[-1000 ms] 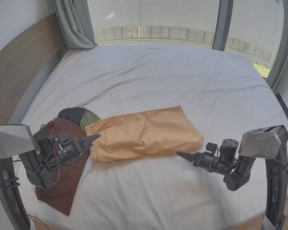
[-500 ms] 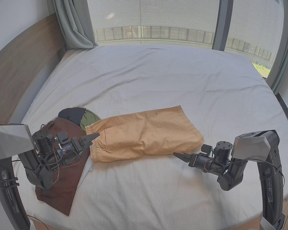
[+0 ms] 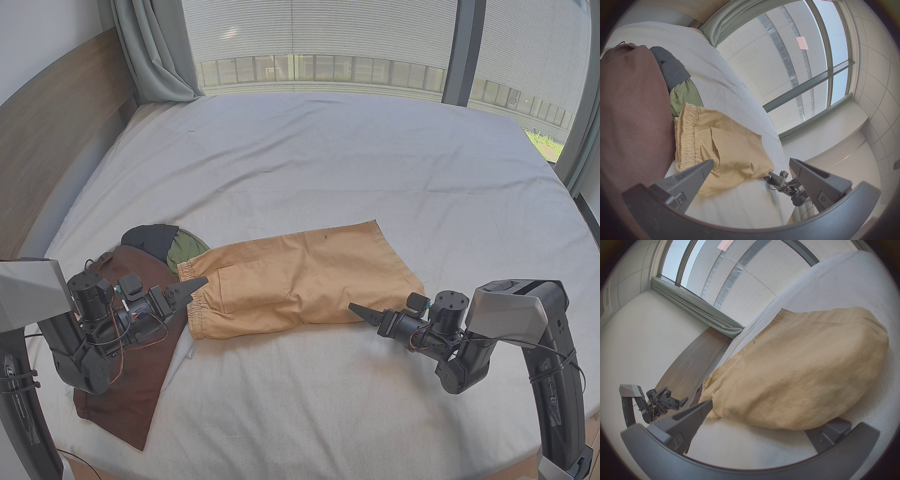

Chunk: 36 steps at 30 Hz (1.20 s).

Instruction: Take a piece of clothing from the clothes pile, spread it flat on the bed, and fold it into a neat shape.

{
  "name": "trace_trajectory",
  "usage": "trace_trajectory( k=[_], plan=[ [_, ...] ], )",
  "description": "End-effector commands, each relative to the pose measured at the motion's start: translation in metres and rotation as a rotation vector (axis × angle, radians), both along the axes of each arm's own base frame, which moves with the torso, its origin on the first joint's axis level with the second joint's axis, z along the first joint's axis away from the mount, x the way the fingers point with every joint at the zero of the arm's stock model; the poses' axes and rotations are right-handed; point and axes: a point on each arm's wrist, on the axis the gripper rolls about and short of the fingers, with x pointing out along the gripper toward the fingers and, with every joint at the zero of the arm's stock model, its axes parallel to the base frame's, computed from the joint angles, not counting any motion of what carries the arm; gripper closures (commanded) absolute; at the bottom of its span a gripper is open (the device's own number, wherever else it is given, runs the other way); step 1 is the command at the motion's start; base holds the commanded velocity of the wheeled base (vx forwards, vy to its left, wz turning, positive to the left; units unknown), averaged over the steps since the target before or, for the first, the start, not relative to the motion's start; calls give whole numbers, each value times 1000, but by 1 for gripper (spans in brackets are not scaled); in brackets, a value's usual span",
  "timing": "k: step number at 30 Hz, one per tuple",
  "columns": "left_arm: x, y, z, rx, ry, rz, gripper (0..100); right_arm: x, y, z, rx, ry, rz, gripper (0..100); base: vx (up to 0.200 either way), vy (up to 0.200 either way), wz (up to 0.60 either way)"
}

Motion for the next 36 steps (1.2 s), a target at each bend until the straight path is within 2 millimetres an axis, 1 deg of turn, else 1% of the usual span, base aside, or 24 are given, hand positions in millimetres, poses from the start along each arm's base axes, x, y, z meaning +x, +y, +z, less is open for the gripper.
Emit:
trace_trajectory(
  k=[1,7,15,16,26,33,35,36],
  plan=[
    [0,0,-1,1,0,-1,0,6,9,-11,7,-5,10,0,0,0,0],
    [1,0,-1,1,0,-1,0,17,17,-11,27,-39,-38,0,0,0,0],
    [1,0,-2,1,2,-1,0,19,17,-8,58,-29,-52,0,0,0,0],
    [1,0,-2,1,2,-1,0,19,17,-8,58,-29,-52,100,0,0,0],
    [1,-2,0,5,-11,-15,0,18,16,-10,55,-18,-53,100,0,0,0],
    [-2,-5,-5,15,4,-46,0,14,16,-10,48,-5,-53,100,0,0,0],
    [-4,-5,-13,54,-3,-59,0,9,13,-10,40,8,-54,100,0,0,0],
    [-4,-5,-13,56,-4,-60,0,9,13,-9,40,8,-54,100,0,0,0]
  ],
)
